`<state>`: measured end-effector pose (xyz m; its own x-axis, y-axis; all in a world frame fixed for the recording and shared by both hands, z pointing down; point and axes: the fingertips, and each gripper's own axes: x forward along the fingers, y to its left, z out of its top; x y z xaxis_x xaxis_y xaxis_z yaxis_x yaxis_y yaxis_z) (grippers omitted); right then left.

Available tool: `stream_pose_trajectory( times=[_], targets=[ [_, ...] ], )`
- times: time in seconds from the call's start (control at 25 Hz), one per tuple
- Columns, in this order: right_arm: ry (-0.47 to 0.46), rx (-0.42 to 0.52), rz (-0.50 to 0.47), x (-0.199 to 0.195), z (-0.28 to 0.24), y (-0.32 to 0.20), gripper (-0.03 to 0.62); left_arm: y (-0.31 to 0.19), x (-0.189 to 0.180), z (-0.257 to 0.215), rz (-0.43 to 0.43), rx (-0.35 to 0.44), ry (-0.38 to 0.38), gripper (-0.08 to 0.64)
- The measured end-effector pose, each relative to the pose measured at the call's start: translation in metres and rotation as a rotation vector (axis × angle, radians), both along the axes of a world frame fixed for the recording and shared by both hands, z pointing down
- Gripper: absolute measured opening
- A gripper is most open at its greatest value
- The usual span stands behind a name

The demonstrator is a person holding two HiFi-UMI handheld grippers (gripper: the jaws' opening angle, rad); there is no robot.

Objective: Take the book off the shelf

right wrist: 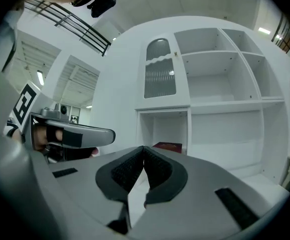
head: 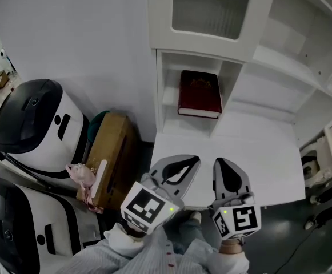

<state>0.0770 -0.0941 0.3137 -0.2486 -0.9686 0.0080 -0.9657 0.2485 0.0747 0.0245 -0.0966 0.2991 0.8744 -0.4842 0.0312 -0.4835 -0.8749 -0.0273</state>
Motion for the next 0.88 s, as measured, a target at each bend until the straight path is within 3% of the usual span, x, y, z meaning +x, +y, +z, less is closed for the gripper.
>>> stream_pose_trajectory(
  times=[0.44, 0.68, 0.88],
  targets=[
    [0.002, -0.008, -0.177, 0.092, -0.010, -0.064, 0.014, -0.060, 0.089, -0.012, -0.195, 0.011, -0.004, 0.011],
    [0.000, -0.045, -0.257, 0.125, -0.001, -0.085, 0.014, -0.078, 0.113, -0.008, -0.302, -0.004, -0.008, 0.011],
    [-0.016, -0.063, -0.310, 0.133, 0.003, -0.094, 0.014, -0.087, 0.122, 0.000, -0.351, -0.015, -0.056, 0.011]
  ],
)
